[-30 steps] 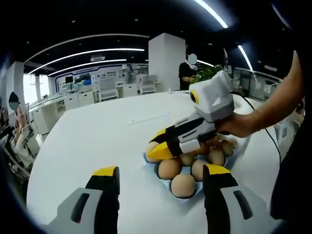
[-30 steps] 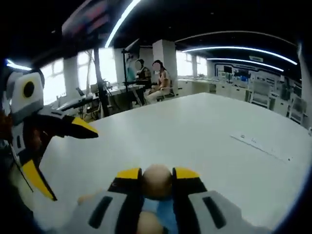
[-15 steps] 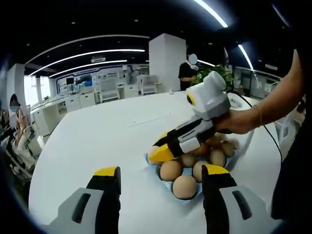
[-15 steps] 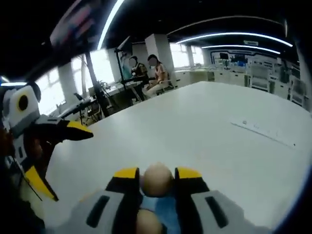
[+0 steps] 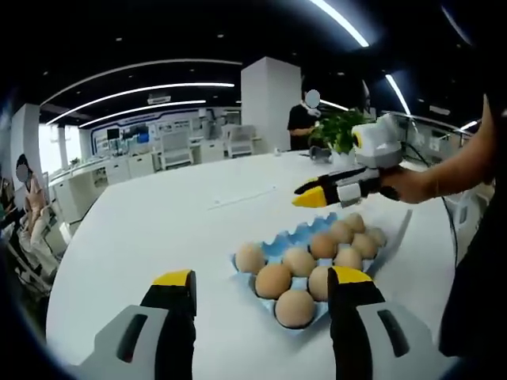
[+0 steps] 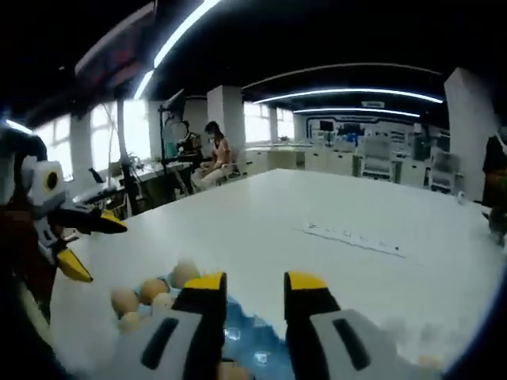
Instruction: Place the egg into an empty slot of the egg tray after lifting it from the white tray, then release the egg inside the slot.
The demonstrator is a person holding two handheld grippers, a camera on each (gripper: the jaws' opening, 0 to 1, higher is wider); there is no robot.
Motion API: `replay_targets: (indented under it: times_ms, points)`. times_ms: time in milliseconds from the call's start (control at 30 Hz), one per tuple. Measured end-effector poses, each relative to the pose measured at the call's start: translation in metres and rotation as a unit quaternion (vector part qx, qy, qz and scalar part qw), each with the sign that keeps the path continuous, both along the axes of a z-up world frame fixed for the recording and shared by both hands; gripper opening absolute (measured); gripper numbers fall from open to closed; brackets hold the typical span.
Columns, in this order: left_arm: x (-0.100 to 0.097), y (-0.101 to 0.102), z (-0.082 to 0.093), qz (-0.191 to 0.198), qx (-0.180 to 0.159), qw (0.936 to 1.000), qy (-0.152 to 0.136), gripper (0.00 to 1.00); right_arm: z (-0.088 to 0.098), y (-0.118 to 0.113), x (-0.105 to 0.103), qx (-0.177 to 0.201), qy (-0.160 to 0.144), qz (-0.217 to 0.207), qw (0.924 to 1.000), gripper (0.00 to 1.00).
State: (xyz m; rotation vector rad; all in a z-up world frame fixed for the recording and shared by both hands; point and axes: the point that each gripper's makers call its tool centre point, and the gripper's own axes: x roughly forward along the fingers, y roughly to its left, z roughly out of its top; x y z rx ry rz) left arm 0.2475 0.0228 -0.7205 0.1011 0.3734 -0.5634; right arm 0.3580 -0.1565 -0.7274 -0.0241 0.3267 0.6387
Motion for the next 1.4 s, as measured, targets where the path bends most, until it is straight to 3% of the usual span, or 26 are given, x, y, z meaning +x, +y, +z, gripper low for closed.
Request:
replay_targets:
  times_ms: [200, 333, 467, 500, 800, 967, 1233, 1400]
  points:
    - [0.000, -0.001, 0.000, -0.002, 0.000, 1.0000, 0.000, 0.68, -0.009, -0.097, 0.004, -0.019, -0.004, -0.129, 0.9915, 0.28]
    - [-0.001, -0.003, 0.000, -0.005, -0.002, 1.0000, 0.000, 0.68, -0.023, -0.131, -0.002, -0.026, 0.021, -0.169, 0.9851, 0.28]
    - [-0.002, -0.005, 0.000, -0.009, -0.002, 1.0000, 0.002, 0.68, -0.028, -0.147, -0.004, -0.046, 0.014, -0.189, 0.9809, 0.28]
    - [-0.002, -0.005, 0.000, -0.009, -0.002, 1.0000, 0.002, 0.68, -0.028, -0.149, -0.004, -0.054, 0.006, -0.188, 0.9806, 0.28]
    - [-0.002, -0.001, 0.002, -0.003, -0.002, 1.0000, 0.001, 0.68, -0.049, -0.150, -0.007, -0.059, 0.034, -0.187, 0.9801, 0.27]
    - [-0.002, -0.001, 0.000, -0.002, -0.001, 1.0000, 0.002, 0.68, -0.051, -0.147, -0.009, -0.127, 0.007, -0.152, 0.9802, 0.27]
    - [-0.001, -0.002, 0.001, -0.001, -0.005, 1.0000, 0.002, 0.68, -0.052, -0.147, -0.008, -0.145, -0.005, -0.137, 0.9799, 0.25]
    - [-0.001, -0.003, 0.000, -0.004, -0.003, 1.0000, 0.003, 0.68, -0.051, -0.150, -0.008, -0.124, 0.017, -0.151, 0.9805, 0.26]
